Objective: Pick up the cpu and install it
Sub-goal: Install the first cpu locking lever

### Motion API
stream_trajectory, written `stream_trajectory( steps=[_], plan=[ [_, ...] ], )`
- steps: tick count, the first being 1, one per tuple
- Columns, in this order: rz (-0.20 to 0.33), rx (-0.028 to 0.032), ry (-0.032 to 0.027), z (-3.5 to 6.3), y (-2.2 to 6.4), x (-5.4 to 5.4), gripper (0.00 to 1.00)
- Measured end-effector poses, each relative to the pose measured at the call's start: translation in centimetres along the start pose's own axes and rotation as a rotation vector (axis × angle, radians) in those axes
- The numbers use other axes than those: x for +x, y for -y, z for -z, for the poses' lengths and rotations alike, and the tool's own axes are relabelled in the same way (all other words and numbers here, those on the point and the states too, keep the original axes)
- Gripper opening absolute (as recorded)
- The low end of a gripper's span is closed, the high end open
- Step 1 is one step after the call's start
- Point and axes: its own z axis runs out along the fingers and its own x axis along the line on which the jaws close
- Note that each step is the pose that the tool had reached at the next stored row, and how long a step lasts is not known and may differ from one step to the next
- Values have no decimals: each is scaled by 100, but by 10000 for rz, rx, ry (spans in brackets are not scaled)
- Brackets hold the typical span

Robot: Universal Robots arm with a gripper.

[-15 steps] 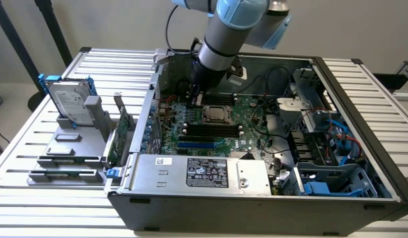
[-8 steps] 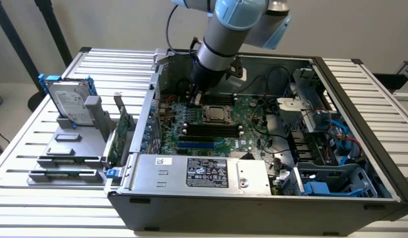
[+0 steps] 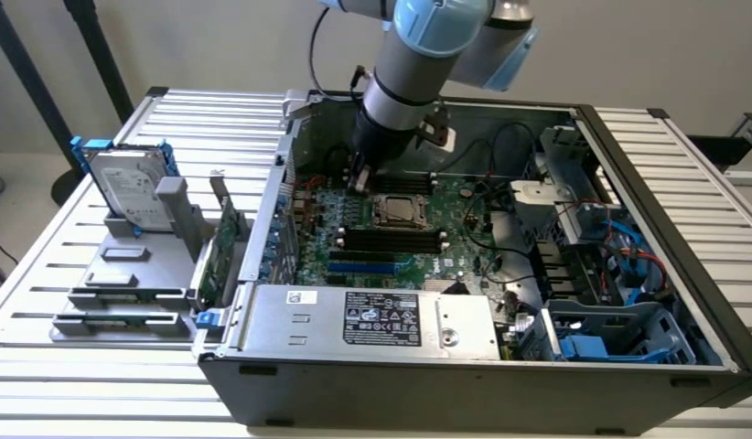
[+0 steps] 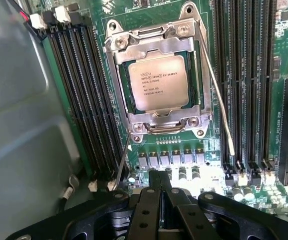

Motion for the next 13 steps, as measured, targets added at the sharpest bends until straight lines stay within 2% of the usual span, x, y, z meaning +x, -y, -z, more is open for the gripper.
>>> stream_trajectory(
  steps=[6,9,13],
  plan=[
    [-380,-10,-342,69,25,7,11],
    [-460,-9,-436,95,55,6,11],
    [-517,-6,-526,107,125,-6,11]
  ],
)
